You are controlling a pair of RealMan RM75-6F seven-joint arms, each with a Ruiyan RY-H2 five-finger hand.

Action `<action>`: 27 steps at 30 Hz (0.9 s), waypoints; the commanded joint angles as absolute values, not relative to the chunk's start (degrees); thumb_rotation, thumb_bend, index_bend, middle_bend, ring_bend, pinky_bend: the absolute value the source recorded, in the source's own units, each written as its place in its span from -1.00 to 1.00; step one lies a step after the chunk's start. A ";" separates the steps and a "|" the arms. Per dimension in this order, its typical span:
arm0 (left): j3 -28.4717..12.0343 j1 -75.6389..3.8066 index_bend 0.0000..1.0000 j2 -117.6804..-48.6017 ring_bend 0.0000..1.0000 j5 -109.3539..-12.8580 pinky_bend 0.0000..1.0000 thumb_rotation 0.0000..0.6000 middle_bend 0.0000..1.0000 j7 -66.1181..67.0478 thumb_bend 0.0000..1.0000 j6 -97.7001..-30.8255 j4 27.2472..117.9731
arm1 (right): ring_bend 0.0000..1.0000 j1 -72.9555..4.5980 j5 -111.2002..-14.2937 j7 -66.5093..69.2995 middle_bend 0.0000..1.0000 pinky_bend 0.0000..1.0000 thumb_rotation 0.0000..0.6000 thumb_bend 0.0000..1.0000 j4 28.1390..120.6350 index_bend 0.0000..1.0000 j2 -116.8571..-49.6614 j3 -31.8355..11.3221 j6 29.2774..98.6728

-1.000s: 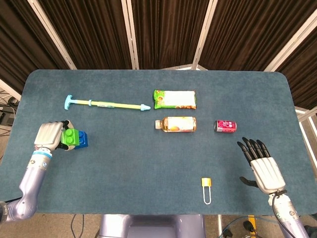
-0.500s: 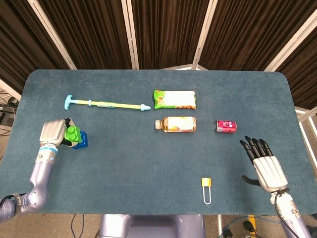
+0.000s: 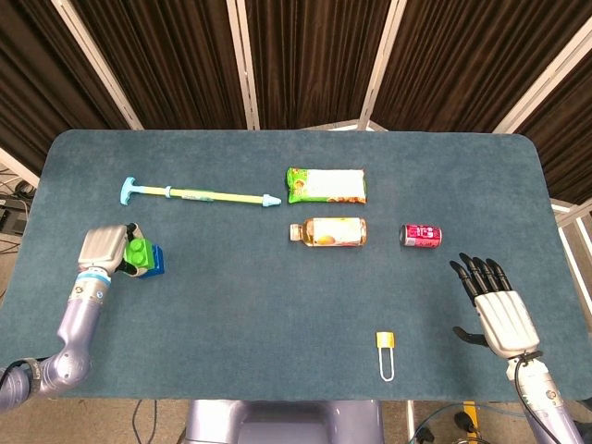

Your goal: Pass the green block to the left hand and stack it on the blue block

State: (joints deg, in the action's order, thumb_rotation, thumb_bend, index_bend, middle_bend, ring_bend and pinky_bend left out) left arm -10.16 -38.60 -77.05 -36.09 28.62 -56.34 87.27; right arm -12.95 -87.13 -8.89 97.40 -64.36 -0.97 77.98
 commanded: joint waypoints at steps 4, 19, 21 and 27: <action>-9.68 -38.78 0.20 -78.22 -0.09 -36.67 -0.28 1.00 0.08 27.95 -1.00 -55.73 85.48 | -1.00 -12.90 -87.05 -8.93 -1.00 -1.00 1.00 -1.00 97.35 -1.00 -64.39 -1.10 77.82; -9.05 -39.56 0.18 -80.63 -0.10 -35.29 -0.28 1.00 0.07 27.02 -1.00 -53.19 80.82 | -1.00 -12.90 -86.50 -8.98 -1.00 -1.00 1.00 -1.00 96.96 -1.00 -64.52 -1.60 77.03; -8.98 -39.55 -0.09 -80.48 -0.22 -35.22 -0.34 1.00 -0.15 26.91 -1.00 -52.99 80.94 | -1.00 -12.88 -86.51 -9.02 -1.00 -1.00 1.00 -1.00 96.90 -1.00 -64.54 -1.63 77.00; -8.52 -39.38 -1.00 -77.88 -1.00 -36.48 -0.92 1.00 -1.00 25.86 -1.00 -51.25 83.56 | -1.00 -12.92 -86.56 -9.16 -1.00 -1.00 1.00 -1.00 96.88 -1.00 -64.61 -1.66 76.75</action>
State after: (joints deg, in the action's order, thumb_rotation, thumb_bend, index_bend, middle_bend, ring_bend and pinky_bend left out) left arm -8.59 -39.50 -78.53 -35.94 26.39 -51.59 82.89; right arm -12.92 -86.58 -9.16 96.89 -64.61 -1.66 76.75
